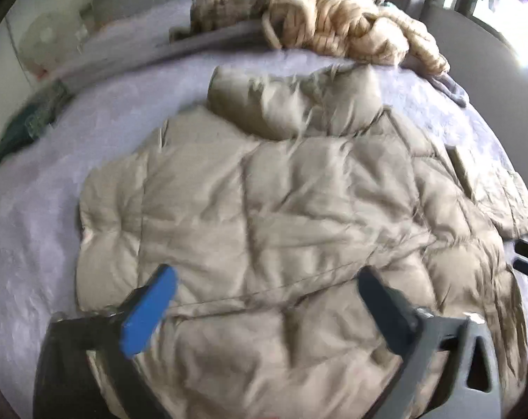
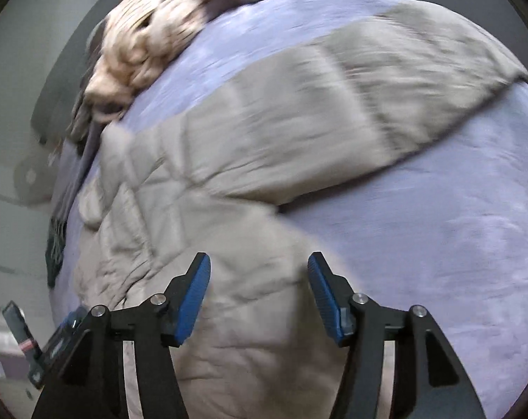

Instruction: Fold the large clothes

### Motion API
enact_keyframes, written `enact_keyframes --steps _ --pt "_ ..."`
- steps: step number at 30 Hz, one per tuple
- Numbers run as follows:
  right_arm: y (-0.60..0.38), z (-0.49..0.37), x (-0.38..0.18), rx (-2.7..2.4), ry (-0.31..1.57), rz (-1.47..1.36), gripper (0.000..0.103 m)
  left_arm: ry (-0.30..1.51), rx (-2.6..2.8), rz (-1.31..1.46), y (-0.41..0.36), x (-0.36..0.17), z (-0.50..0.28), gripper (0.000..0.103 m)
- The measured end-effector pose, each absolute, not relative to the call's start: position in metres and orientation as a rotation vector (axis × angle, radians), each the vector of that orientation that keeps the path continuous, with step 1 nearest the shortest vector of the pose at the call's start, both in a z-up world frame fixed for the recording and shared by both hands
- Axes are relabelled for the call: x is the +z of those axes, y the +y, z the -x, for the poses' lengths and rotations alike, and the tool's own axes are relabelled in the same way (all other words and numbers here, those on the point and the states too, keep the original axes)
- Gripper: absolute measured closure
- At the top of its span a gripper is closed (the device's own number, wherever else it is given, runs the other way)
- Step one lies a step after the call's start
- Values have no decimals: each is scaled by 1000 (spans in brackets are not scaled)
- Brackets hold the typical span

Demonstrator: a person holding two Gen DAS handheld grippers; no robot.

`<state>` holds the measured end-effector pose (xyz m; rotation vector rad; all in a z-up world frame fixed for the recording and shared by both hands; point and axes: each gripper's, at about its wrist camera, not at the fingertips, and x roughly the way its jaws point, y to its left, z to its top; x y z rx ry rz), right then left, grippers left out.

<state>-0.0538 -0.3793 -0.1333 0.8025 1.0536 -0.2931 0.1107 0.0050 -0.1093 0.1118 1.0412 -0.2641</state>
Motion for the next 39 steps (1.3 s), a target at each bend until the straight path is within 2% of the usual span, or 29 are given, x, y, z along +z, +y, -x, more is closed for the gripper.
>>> enact_keyframes --steps 7,8,12,13,14,22,29,30,31,32,33,34,35,39 --pt "-462 100 -137 -414 987 -943 29 1098 -323 -145 -61 -114 -102 0" --pt "-476 107 -139 -429 968 -978 19 1111 -330 -142 -69 -117 -101 0" --pt "-519 121 -149 -459 857 -1100 17 1169 -360 -171 -100 -131 -98 0" --pt "-530 124 -150 -469 827 -1117 7 1166 -360 -179 -105 -131 -96 0" --pt "-537 125 -150 -475 801 -1126 0 1161 -363 -190 -112 -132 -93 0" --pt "-596 111 -161 -422 635 -1328 0 1173 -390 -165 -144 -124 -91 0" --pt "-629 96 -179 -386 513 -1529 1 1164 -358 -121 -138 -116 -101 0" --pt "-630 94 -180 -385 503 -1547 3 1163 -351 -119 -136 -115 -104 0" --pt "-630 92 -179 -382 498 -1561 12 1160 -341 -117 -132 -115 -105 0" --pt "-630 90 -178 -375 502 -1569 35 1157 -333 -113 -128 -114 -105 0" --pt "-628 84 -178 -364 522 -1573 49 1152 -322 -108 -122 -113 -106 0" --pt "-628 82 -177 -359 534 -1567 77 1149 -311 -102 -116 -112 -108 0" --pt "-626 80 -174 -355 536 -1551 88 1145 -302 -97 -111 -111 -108 0" --pt "-608 61 -139 -338 542 -1403 91 1126 -261 -79 -85 -107 -114 0"
